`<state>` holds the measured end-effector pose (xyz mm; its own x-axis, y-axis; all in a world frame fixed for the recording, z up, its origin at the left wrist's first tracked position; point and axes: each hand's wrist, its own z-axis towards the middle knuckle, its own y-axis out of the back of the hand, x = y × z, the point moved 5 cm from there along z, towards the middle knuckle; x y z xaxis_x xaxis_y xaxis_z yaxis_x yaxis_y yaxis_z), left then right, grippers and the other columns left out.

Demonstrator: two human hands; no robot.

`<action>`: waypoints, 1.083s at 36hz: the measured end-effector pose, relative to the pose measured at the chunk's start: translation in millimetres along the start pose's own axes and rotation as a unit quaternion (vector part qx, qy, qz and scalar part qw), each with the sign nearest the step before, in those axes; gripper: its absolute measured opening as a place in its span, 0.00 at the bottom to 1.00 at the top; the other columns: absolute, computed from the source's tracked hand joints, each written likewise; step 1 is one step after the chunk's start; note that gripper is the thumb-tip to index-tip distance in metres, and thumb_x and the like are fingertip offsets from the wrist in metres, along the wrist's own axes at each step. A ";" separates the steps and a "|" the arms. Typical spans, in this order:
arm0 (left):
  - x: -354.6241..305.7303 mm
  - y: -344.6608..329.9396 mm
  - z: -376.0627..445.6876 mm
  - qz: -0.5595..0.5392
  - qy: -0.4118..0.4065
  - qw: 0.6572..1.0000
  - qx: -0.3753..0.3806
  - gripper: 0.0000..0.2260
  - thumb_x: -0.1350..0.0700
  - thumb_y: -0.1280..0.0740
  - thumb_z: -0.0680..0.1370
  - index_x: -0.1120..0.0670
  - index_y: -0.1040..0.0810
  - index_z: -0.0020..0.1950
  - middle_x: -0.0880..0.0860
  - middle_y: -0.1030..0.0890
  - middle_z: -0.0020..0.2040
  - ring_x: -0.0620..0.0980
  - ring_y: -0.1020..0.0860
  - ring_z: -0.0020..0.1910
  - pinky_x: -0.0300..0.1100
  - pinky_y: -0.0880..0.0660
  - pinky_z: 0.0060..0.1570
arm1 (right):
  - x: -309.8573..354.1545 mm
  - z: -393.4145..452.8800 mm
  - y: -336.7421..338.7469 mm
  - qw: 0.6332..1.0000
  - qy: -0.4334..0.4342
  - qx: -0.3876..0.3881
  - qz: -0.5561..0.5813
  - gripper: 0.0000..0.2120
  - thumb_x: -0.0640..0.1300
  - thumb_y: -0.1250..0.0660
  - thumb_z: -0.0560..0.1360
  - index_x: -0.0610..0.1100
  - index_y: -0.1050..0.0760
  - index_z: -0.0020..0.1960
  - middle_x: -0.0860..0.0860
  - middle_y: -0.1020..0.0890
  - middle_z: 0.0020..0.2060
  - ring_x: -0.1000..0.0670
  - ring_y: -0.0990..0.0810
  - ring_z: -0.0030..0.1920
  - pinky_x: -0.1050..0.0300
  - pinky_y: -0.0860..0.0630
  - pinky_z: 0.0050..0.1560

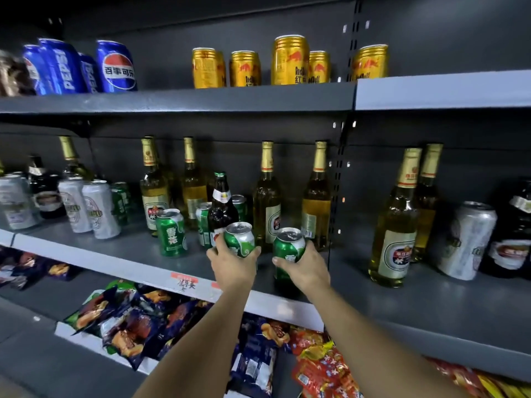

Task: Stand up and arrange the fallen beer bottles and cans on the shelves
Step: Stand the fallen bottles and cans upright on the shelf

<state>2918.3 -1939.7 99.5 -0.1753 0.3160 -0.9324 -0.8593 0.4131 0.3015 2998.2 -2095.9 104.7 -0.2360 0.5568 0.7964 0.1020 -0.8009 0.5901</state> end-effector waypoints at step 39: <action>25.9 55.9 85.7 0.064 0.005 0.995 0.081 0.22 0.47 0.38 0.80 0.58 0.35 0.69 0.60 0.31 0.66 0.62 0.29 0.64 0.56 0.31 0.64 | 137.5 5.9 -42.3 0.970 0.131 -0.081 -0.189 0.26 0.63 0.38 0.76 0.46 0.31 0.65 0.47 0.21 0.58 0.43 0.24 0.60 0.49 0.32 0.57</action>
<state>2906.9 -1835.3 109.3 -0.2839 0.3678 -0.8855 -0.7412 0.5017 0.4460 2967.2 -1984.1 190.1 -0.4667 0.7595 0.4532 -0.1876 -0.5858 0.7885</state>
